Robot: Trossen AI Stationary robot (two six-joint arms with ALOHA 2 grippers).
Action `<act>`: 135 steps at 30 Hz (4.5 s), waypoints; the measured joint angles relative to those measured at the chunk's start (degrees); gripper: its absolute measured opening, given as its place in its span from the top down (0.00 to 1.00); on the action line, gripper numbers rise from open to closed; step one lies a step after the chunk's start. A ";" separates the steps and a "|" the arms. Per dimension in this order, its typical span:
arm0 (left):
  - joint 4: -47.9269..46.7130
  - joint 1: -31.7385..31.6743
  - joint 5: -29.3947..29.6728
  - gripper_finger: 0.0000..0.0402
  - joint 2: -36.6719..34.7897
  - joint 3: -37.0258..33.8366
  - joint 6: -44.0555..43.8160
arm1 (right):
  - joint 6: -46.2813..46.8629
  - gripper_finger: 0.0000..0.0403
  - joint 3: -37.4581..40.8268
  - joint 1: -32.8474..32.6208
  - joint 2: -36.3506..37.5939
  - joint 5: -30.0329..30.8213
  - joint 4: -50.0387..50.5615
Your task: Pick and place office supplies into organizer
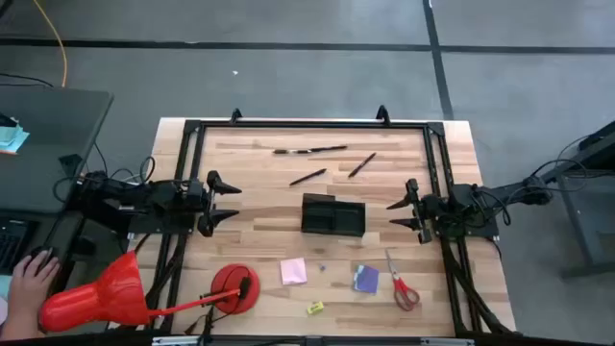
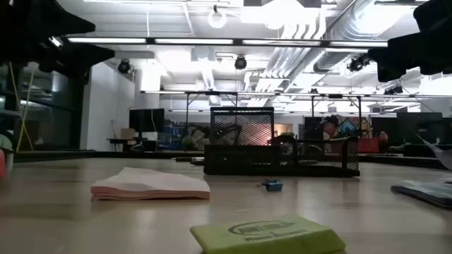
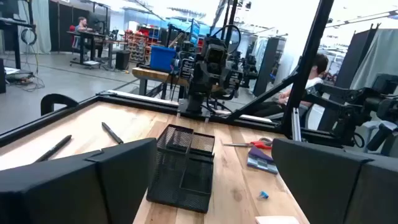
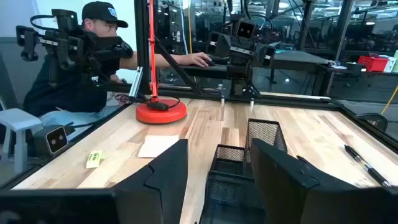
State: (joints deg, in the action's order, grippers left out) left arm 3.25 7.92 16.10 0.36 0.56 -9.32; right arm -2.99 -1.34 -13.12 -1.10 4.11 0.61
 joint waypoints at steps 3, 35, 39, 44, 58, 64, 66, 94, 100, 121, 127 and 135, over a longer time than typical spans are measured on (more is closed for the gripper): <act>0.02 0.00 0.00 0.22 0.00 0.00 0.02 | 0.00 0.58 0.01 0.00 0.00 -0.01 0.00; 0.02 0.00 0.02 0.22 -0.01 0.00 0.01 | -0.01 0.58 0.01 0.02 0.01 -0.01 0.01; 0.00 -0.01 0.01 0.22 0.00 0.00 0.01 | 0.00 0.58 0.01 0.02 0.01 0.01 0.00; 0.00 -0.01 0.01 0.22 -0.02 0.00 0.01 | 0.00 0.58 0.00 0.02 0.00 0.01 0.00; 0.02 0.00 0.00 0.22 -0.02 0.00 0.02 | 0.01 0.58 0.00 0.02 0.02 0.01 -0.01; 0.02 -0.02 0.02 0.22 -0.02 0.00 0.00 | 0.01 0.58 0.02 0.00 0.01 0.00 0.00; 0.02 0.00 0.02 0.22 0.00 0.00 -0.04 | 0.01 0.58 0.00 0.01 0.01 -0.01 0.01; -0.27 -0.02 -3.83 0.22 0.00 0.00 -18.18 | 13.54 0.58 0.00 -0.05 0.00 13.06 -25.83; -0.48 0.01 -6.60 0.22 0.00 0.00 -17.28 | 17.28 0.58 -0.02 -0.04 -0.52 14.65 -20.65; 0.08 -0.04 8.66 0.22 2.79 -0.02 -14.50 | 22.63 0.58 -0.02 0.11 -1.90 14.31 -1.94; 5.16 -0.02 -4.03 0.22 6.09 0.00 -12.56 | 22.90 0.58 -0.02 -0.04 -1.90 12.97 -1.77; 17.09 -0.03 -6.06 0.22 14.18 0.24 -4.74 | 29.05 0.58 -0.02 -0.05 -5.14 10.70 -1.83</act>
State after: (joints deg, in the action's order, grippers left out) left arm 20.33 7.89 10.04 14.54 0.79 -14.06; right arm 26.06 -1.37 -13.17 -6.24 14.81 -1.22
